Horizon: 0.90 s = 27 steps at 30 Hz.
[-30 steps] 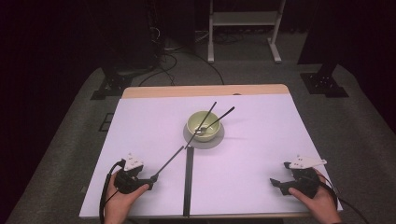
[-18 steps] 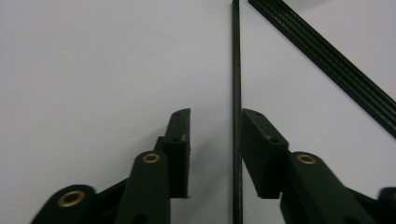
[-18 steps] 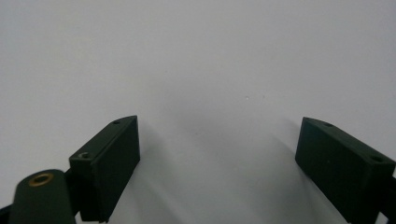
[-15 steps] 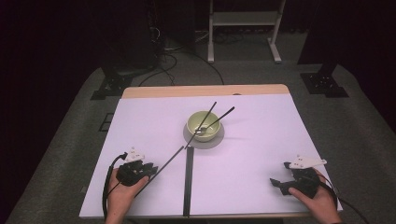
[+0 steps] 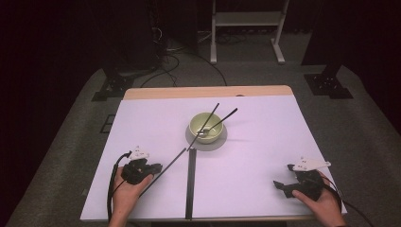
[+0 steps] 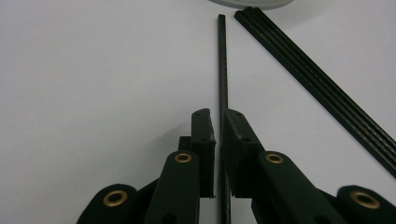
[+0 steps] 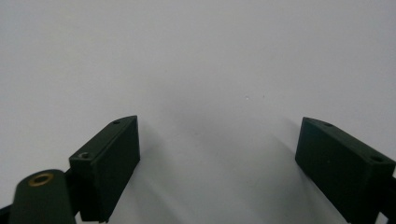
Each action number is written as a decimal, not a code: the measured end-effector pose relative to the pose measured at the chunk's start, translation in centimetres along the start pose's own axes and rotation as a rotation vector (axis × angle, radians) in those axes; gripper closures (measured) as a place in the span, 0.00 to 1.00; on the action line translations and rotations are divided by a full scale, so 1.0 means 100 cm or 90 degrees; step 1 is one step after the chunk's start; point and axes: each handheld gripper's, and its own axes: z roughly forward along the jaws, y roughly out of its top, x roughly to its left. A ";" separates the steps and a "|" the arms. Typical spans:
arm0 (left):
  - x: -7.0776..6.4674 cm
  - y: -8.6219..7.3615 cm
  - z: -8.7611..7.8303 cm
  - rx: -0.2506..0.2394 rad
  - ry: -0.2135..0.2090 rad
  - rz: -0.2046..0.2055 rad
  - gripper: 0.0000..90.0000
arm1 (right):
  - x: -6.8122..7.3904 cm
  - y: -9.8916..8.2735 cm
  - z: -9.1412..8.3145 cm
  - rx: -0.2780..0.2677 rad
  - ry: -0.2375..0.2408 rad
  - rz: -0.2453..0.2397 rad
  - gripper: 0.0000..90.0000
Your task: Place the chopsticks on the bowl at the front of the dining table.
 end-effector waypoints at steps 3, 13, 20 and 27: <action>-0.001 0.002 0.002 0.003 -0.005 0.003 0.92 | 0.000 0.000 0.000 0.000 0.000 0.000 0.14; -0.006 0.008 0.011 0.008 -0.008 0.009 0.91 | 0.000 0.000 0.000 0.000 0.000 0.000 0.14; -0.007 0.009 0.018 0.016 0.000 0.016 0.89 | 0.000 0.000 0.000 0.000 0.000 0.000 0.14; -0.010 0.008 0.022 0.027 0.009 0.026 0.89 | 0.000 0.000 0.000 0.000 0.000 0.000 0.14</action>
